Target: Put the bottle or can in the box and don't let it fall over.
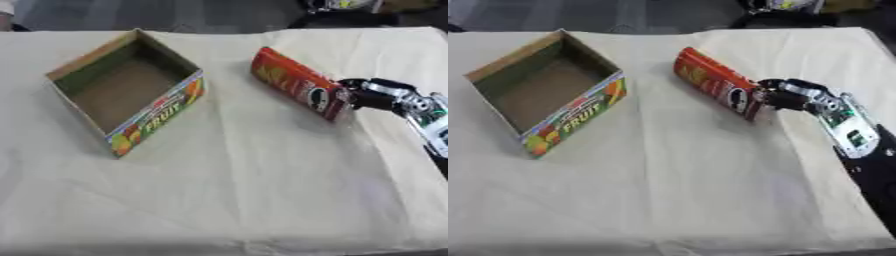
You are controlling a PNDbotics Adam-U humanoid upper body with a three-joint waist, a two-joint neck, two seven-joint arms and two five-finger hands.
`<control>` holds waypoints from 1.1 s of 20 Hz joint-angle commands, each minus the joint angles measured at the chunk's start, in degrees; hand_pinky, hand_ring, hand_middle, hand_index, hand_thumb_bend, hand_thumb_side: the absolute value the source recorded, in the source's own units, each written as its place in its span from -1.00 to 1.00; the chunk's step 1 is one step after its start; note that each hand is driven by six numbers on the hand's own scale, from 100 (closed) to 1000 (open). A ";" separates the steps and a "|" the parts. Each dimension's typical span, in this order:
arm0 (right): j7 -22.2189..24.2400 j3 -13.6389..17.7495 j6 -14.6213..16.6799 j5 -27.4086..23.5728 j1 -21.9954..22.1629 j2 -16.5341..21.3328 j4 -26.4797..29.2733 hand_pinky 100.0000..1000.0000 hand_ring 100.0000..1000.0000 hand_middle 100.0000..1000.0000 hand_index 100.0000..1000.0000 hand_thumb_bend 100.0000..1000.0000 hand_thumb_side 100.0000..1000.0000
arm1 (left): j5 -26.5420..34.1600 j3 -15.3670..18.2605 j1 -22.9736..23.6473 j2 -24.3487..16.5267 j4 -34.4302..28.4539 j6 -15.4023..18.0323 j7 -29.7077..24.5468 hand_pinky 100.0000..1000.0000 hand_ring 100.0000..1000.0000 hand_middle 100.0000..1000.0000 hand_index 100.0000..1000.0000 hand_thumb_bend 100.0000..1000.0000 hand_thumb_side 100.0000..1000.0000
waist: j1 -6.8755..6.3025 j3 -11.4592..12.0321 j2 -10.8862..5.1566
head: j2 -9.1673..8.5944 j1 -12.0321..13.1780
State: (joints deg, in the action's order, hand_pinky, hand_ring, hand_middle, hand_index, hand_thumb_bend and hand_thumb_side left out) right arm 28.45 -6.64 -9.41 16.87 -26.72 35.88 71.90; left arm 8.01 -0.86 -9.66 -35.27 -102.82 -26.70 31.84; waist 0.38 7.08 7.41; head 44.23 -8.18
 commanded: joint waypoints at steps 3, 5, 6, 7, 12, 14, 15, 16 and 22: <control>-0.08 -0.20 -0.15 0.13 -1.18 1.73 0.07 0.67 1.00 1.00 1.00 -1.00 0.62 | 0.22 0.66 -0.68 -1.80 -1.23 0.15 0.06 -0.20 0.72 0.90 0.42 -0.50 0.26 | -0.96 -0.04 0.40 | -0.11 -0.27; -0.08 -0.35 -0.07 0.56 -1.30 1.73 0.02 0.67 1.00 1.00 1.00 -1.00 0.60 | 0.28 0.71 -0.64 -1.79 -1.23 0.17 0.12 -0.20 0.72 0.90 0.42 -0.50 0.26 | -0.94 -0.02 0.42 | -0.11 -0.27; -0.10 -0.40 -0.03 0.77 -1.34 1.72 0.01 0.67 1.00 1.00 1.00 -1.00 0.60 | 0.31 0.72 -0.63 -1.79 -1.23 0.18 0.15 -0.20 0.72 0.90 0.42 -0.50 0.26 | -0.92 0.00 0.42 | -0.11 -0.25; -0.15 -0.45 -0.01 1.01 -1.38 1.69 0.00 0.67 1.00 1.00 1.00 -1.00 0.59 | 0.33 0.72 -0.63 -1.79 -1.23 0.20 0.17 -0.20 0.72 0.90 0.42 -0.50 0.26 | -0.90 0.02 0.42 | -0.11 -0.25; -0.40 -0.94 0.16 1.94 -1.91 1.48 0.07 0.66 1.00 1.00 1.00 -1.00 0.54 | 0.36 0.74 -0.54 -1.75 -1.19 0.26 0.23 -0.21 0.72 0.90 0.42 -0.50 0.26 | -0.76 0.19 0.33 | -0.11 -0.30; -0.37 -1.23 0.26 2.38 -2.23 1.39 0.11 0.66 1.00 1.00 1.00 -1.00 0.51 | 0.35 0.75 -0.55 -1.73 -1.21 0.32 0.26 -0.21 0.72 0.90 0.42 -0.50 0.26 | -0.66 0.25 0.27 | -0.11 -0.36; -0.26 -1.37 0.28 2.61 -2.35 1.35 0.04 0.66 1.00 1.00 1.00 -1.00 0.51 | 0.34 0.75 -0.55 -1.72 -1.21 0.34 0.26 -0.21 0.72 0.90 0.42 -0.50 0.26 | -0.60 0.28 0.25 | -0.11 -0.38; -0.11 -1.50 0.27 2.83 -2.42 1.31 -0.07 0.65 1.00 1.00 1.00 -1.00 0.52 | 0.33 0.75 -0.54 -1.71 -1.20 0.36 0.27 -0.21 0.72 0.90 0.42 -0.50 0.26 | -0.55 0.32 0.23 | -0.11 -0.40; 0.52 -1.86 -0.17 2.97 -2.18 1.08 -0.65 0.63 1.00 1.00 1.00 -1.00 0.49 | 0.35 0.85 -0.48 -1.70 -1.20 0.48 0.33 -0.21 0.72 0.90 0.41 -0.50 0.26 | -0.42 0.42 0.21 | -0.11 -0.44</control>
State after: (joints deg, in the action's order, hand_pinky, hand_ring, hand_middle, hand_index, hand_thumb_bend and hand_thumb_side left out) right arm 28.64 -8.35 -9.49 19.48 -28.29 35.87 71.48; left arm 8.11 -0.85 -9.65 -35.27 -102.85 -26.46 32.09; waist 0.25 7.45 7.46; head 44.23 -8.47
